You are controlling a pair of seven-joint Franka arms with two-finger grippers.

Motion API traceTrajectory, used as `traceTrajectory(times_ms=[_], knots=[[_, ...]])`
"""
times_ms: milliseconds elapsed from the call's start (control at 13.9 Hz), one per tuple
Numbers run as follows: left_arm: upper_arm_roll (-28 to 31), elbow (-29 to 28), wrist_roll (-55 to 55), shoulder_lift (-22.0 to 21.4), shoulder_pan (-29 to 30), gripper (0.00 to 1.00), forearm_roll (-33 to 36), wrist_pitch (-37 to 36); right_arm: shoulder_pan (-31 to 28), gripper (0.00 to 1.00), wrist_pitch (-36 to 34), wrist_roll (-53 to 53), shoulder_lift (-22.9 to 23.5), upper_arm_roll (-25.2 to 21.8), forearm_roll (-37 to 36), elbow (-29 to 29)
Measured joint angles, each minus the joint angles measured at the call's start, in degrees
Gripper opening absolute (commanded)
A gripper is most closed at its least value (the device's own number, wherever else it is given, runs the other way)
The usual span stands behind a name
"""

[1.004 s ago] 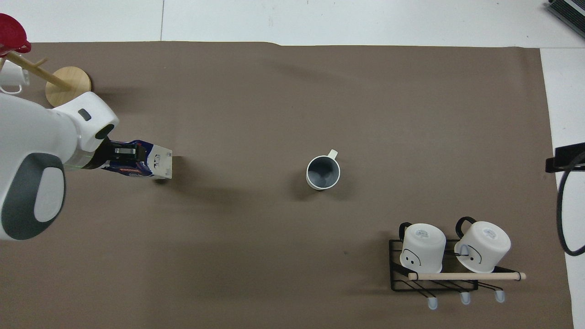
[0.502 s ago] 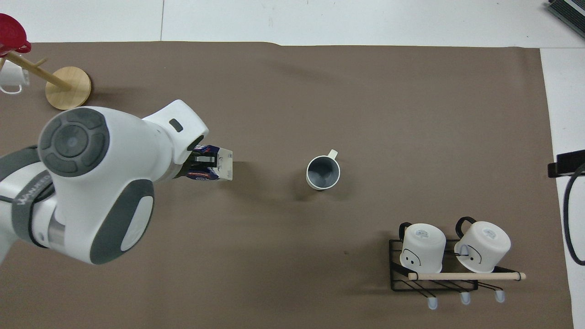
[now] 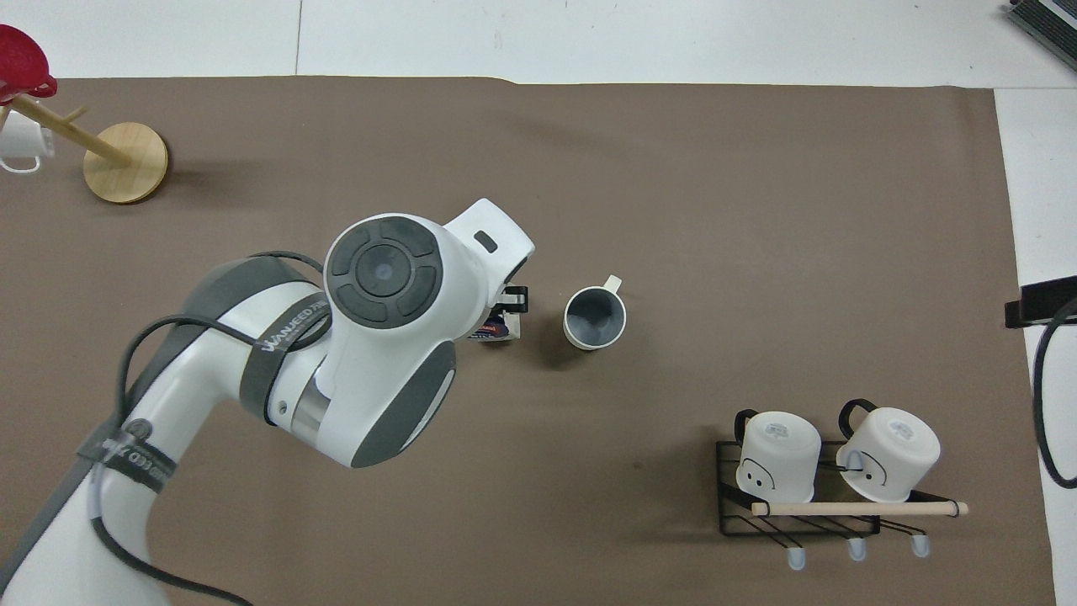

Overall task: Place cup and milk on table
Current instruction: 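Carry the milk carton with the left gripper beside the white mug, then lower the carton onto the table and open the left gripper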

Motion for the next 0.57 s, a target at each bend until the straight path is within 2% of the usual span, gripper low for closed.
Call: traceTrajectory(times_ms=[143, 215, 287, 359, 574], knots=[[-0.02, 1.24, -1.96, 2.0, -1.65, 0.49, 0.0, 0.76, 0.0, 1.0, 0.0, 0.0, 0.0, 0.0, 0.0, -0.09], [0.01, 1.94, -2.4, 2.67, -2.14, 0.54, 0.0, 0.96, 0.0, 1.0, 0.0, 0.0, -0.01, 0.0, 0.0, -0.16], [-0.03, 2.53, -2.54, 3.06, -2.37, 0.61, 0.0, 1.01, 0.0, 1.0, 0.0, 0.0, -0.04, 0.0, 0.0, -0.29], [-0.03, 2.92, -2.56, 3.22, -2.52, 0.8, 0.0, 1.01, 0.0, 1.0, 0.0, 0.0, -0.07, -0.03, 0.0, -0.39], [0.01, 3.09, -2.56, 3.24, -2.7, 0.95, 0.0, 1.01, -0.03, 1.0, 0.0, 0.0, -0.14, -0.19, 0.0, -0.5]])
